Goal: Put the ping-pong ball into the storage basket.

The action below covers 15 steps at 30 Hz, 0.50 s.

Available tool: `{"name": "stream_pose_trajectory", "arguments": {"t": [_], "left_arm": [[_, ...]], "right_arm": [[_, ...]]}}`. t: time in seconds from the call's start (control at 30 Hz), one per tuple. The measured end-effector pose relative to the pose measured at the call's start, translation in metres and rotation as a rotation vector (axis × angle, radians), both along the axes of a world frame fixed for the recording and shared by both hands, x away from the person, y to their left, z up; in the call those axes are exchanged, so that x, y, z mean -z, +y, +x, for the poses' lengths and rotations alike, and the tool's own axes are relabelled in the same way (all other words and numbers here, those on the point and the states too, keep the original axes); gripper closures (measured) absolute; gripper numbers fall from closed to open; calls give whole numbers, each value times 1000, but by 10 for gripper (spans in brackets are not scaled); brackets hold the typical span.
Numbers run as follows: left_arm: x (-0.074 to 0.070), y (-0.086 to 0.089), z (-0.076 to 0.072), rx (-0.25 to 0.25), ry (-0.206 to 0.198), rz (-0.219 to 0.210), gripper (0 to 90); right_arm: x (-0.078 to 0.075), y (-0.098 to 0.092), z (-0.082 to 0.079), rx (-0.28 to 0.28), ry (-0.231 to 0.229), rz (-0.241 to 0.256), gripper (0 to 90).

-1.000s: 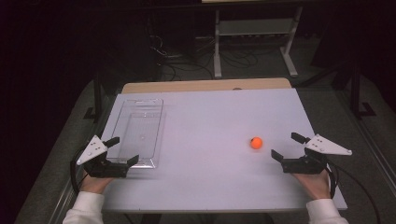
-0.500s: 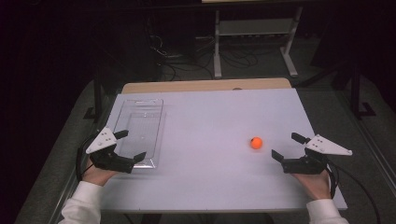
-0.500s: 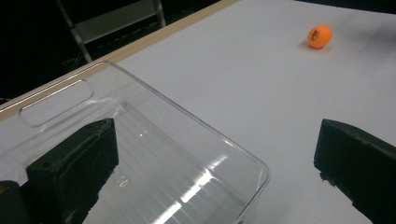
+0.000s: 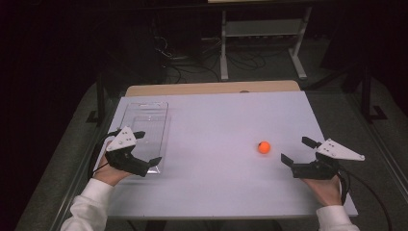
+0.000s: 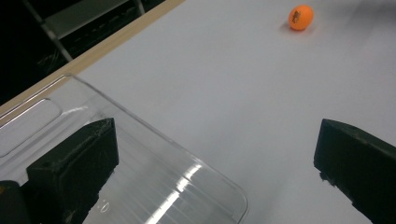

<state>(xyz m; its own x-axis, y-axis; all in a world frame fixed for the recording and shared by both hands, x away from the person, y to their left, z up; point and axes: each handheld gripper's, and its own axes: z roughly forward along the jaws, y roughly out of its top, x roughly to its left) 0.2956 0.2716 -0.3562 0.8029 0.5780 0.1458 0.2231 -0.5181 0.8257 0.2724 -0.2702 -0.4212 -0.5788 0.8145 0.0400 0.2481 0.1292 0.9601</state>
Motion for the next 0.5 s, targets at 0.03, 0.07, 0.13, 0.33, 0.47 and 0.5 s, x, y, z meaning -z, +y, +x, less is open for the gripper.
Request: {"name": "stream_pose_trajectory", "arguments": {"t": [0.03,0.07,0.13,0.33,0.47,0.5], "left_arm": [[0,-3,1,6,2,10,0],[-1,-5,1,11,3,19,0],[-1,-11,3,26,8,40,0],[-5,-28,11,66,17,74,0],[-8,-41,15,97,26,98,0],[-9,-43,16,105,28,100,0]], "right_arm": [[0,0,0,1,-2,2,0],[0,-1,0,2,-3,3,0],[0,-1,0,5,-2,2,0],[0,-1,0,1,3,-1,0],[0,0,0,-7,8,-2,0],[0,0,0,-7,9,-2,0]]}}
